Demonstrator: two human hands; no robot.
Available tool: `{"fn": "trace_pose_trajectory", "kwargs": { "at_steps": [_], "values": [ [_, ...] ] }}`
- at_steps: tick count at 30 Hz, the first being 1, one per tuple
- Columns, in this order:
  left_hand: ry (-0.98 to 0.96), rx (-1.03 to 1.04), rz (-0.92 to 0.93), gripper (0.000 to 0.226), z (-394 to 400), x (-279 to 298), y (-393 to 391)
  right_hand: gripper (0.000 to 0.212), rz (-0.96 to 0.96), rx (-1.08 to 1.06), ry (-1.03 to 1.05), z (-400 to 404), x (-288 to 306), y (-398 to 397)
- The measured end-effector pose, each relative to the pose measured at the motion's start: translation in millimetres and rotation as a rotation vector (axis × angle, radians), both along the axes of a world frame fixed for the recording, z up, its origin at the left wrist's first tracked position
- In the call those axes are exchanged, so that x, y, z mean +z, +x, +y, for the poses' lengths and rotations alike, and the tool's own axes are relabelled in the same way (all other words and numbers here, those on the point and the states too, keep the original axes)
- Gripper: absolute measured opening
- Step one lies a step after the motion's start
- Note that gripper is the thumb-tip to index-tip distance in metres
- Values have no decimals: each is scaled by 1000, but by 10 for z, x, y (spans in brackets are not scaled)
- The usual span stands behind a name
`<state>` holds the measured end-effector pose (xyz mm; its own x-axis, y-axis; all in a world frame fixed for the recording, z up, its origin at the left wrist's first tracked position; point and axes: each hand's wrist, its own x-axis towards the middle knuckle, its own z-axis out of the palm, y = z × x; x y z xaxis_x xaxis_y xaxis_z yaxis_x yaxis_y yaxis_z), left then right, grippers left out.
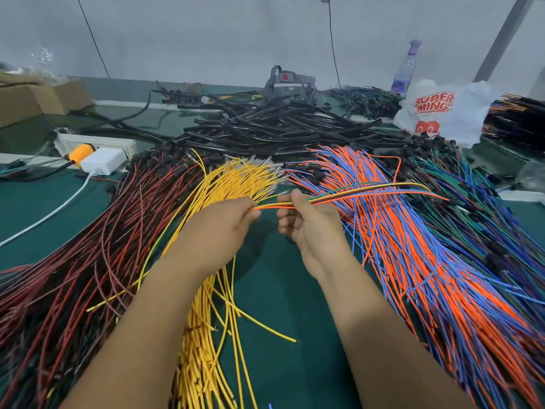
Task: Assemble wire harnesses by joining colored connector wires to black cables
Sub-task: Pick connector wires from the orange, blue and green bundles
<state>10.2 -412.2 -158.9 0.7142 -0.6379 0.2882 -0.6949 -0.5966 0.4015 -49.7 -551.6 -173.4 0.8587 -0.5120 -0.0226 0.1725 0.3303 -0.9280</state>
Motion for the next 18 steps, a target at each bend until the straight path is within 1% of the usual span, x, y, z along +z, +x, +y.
{"fn": "trace_pose_trajectory", "kwargs": {
  "at_steps": [4,7,11,13,15,17,18],
  "values": [
    [-7,-63,24,22,-41,-27,-19,24,35,26,-57,-24,-4,-20],
    [-88,-111,46,20,-40,-55,-26,17,23,53,-115,-33,-20,-25],
    [-160,-133,110,16,-52,-83,37,19,-30,36,-116,-31,-34,-20],
    [-216,-107,146,22,-60,-93,59,18,-64,-7,-106,-14,-39,-12],
    [-401,10,262,30,-63,-74,71,17,-103,-42,-79,-4,-35,-6],
    [-711,119,518,29,-62,-18,84,17,-130,-51,-53,-8,-26,-7],
    [-868,137,657,27,-59,19,99,16,-138,-42,-49,-9,-22,-8]
  ]
}}
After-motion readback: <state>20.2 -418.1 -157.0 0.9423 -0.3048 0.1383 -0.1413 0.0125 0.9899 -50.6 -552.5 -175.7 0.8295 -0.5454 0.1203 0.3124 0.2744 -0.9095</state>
